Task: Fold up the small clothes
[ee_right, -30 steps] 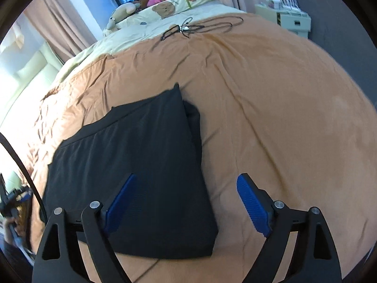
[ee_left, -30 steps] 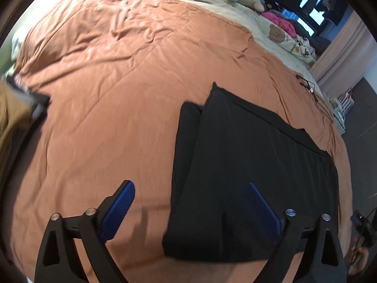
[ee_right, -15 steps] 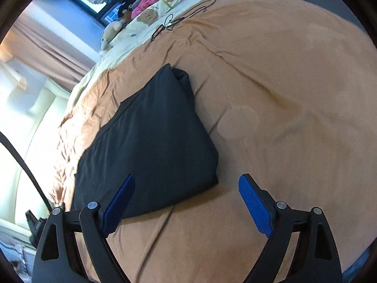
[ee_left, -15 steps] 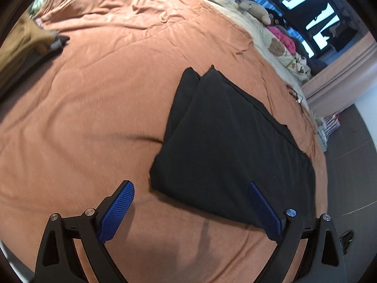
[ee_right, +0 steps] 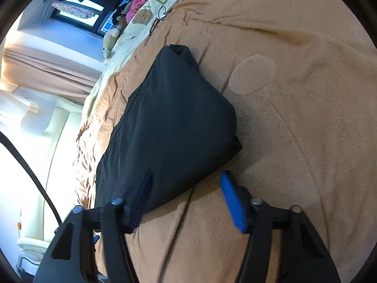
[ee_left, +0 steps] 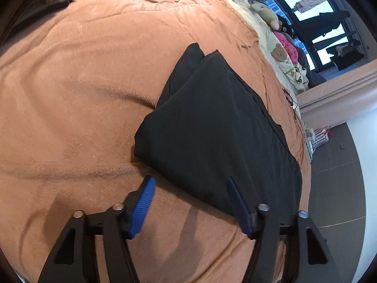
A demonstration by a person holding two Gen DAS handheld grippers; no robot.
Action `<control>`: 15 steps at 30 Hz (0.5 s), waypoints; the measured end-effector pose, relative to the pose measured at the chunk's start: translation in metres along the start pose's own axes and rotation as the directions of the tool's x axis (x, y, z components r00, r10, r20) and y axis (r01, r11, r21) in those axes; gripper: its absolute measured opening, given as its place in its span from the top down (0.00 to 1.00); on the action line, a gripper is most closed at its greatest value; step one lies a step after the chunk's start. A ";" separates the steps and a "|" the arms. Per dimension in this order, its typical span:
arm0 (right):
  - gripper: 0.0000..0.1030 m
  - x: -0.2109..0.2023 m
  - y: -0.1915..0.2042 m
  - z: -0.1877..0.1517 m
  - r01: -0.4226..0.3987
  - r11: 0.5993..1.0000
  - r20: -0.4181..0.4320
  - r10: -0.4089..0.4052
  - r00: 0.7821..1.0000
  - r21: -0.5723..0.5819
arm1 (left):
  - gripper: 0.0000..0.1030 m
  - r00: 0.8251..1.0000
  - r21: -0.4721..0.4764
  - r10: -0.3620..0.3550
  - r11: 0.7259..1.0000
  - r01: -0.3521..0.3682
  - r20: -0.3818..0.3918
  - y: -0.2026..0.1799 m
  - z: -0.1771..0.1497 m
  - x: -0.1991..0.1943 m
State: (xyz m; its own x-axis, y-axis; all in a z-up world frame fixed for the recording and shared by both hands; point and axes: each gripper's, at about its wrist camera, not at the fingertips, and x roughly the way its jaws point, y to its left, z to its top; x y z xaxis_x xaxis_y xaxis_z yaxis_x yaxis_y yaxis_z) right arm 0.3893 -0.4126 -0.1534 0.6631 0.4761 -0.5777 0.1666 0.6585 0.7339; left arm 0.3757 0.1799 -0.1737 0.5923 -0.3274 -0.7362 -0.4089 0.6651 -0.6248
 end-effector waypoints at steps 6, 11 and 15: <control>0.54 0.006 -0.006 0.005 0.009 0.999 0.022 -0.010 1.000 0.036 | 0.45 1.000 -0.040 0.023 0.999 -0.022 0.006 0.011 0.005 0.018; 0.84 0.011 0.004 0.003 0.020 0.999 0.041 -0.022 0.999 0.038 | 0.85 0.998 -0.073 0.027 0.997 -0.022 0.058 0.016 0.010 0.013; 0.97 0.001 0.024 -0.002 0.022 1.000 0.070 -0.021 0.997 -0.013 | 0.91 0.996 -0.057 -0.011 0.998 0.016 0.093 0.014 0.011 -0.001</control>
State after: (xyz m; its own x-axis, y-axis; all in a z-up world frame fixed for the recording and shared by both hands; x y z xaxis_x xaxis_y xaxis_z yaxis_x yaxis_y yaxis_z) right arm 0.3924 -0.3952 -0.1372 0.7091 0.4199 -0.5664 0.1716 0.6764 0.7163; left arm 0.3769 0.1963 -0.1787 0.6587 -0.2709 -0.7020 -0.4379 0.6206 -0.6504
